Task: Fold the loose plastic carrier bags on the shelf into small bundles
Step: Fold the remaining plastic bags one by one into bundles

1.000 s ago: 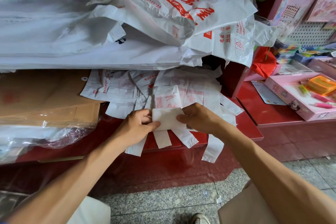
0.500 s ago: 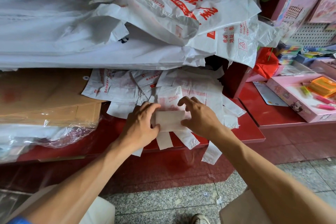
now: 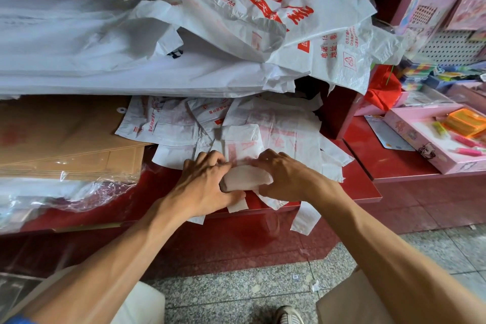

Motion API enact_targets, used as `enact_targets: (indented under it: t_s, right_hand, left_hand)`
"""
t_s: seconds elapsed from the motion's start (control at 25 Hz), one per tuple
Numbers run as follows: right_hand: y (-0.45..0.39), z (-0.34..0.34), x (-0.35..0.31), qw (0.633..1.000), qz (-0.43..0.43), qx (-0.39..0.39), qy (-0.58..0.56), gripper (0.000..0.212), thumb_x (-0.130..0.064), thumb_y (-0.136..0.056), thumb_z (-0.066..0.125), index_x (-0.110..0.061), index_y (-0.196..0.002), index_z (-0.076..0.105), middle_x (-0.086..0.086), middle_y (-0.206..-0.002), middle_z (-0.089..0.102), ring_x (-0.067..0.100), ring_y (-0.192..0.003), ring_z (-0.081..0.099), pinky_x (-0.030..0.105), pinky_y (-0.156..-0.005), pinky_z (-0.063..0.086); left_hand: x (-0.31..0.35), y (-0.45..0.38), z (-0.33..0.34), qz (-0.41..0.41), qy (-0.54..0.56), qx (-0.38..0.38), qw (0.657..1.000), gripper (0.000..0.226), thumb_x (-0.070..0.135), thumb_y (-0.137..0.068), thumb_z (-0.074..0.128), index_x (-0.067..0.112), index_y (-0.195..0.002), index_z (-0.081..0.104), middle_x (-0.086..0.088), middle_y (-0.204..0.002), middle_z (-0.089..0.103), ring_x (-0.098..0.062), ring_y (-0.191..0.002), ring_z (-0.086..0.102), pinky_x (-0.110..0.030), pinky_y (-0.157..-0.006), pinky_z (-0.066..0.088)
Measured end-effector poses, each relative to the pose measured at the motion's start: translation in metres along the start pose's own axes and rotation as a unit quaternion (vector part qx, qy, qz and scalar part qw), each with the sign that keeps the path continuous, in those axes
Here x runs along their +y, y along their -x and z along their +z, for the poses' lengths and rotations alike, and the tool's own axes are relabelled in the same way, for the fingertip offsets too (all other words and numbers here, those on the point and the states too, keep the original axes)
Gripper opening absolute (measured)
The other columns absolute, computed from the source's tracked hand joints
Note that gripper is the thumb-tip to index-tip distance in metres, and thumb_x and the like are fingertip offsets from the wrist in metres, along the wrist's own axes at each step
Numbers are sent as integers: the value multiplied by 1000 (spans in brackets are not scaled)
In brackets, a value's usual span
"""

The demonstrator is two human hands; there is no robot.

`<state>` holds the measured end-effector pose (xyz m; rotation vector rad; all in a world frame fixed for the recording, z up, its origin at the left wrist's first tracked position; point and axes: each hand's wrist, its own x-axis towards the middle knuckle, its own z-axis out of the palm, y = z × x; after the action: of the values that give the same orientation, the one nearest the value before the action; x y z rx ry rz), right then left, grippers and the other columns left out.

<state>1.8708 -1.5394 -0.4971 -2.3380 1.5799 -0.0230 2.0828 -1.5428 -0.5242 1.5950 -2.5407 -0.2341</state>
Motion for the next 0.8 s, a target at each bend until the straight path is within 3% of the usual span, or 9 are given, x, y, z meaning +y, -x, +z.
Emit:
enact_targets:
  t_s: [0.12, 0.28, 0.4, 0.56, 0.68, 0.8]
  right_hand:
    - [0, -1, -4, 1000, 9, -10, 21, 65, -24, -89, 56, -30, -149, 32, -6, -140, 39, 20, -120, 41, 37, -94, 45]
    - [1, -6, -3, 998, 17, -29, -44, 71, -18, -86, 55, -34, -149, 28, -6, -145, 41, 18, -123, 40, 30, -88, 43]
    - [-3, -5, 3, 995, 12, -10, -97, 63, -7, -84, 54, -27, -143, 42, -1, -134, 53, 13, -101, 50, 21, -71, 43]
    - [-5, -8, 10, 987, 5, 29, -160, 47, -18, -87, 65, -21, -133, 56, -2, -127, 60, 13, -96, 59, 21, -77, 48]
    - [-4, -5, 14, 992, -19, 33, -118, 50, -23, -83, 74, -18, -130, 58, -4, -124, 57, 17, -99, 56, 31, -83, 51]
    - [-6, -3, 14, 982, -8, 89, -166, 16, -25, -90, 69, -15, -102, 69, 4, -96, 69, 17, -78, 64, 34, -70, 54]
  left_hand:
    - [3, 0, 3, -8, 33, 33, 999, 69, 67, -73, 29, 29, -119, 64, 11, -116, 51, -15, -112, 47, -35, -88, 33]
    - [-2, -4, 6, -81, 214, 50, 972, 45, 53, -86, 45, 35, -122, 66, 8, -110, 59, -15, -108, 57, -39, -91, 48]
    - [-7, -3, 10, -67, 181, 63, 979, 38, 47, -82, 48, 36, -110, 70, 10, -107, 62, -16, -105, 58, -42, -90, 47]
    - [-8, -5, 15, -65, 143, 100, 982, 19, 35, -90, 62, 23, -83, 75, 11, -92, 61, -19, -91, 60, -43, -80, 47]
    - [-6, -8, 11, -87, 156, 103, 979, 30, 40, -92, 62, 17, -76, 72, 10, -98, 63, -16, -89, 60, -37, -79, 45]
    - [-2, -7, 8, -88, 154, 97, 979, 35, 47, -88, 64, 15, -74, 64, 10, -100, 60, -14, -90, 57, -35, -82, 43]
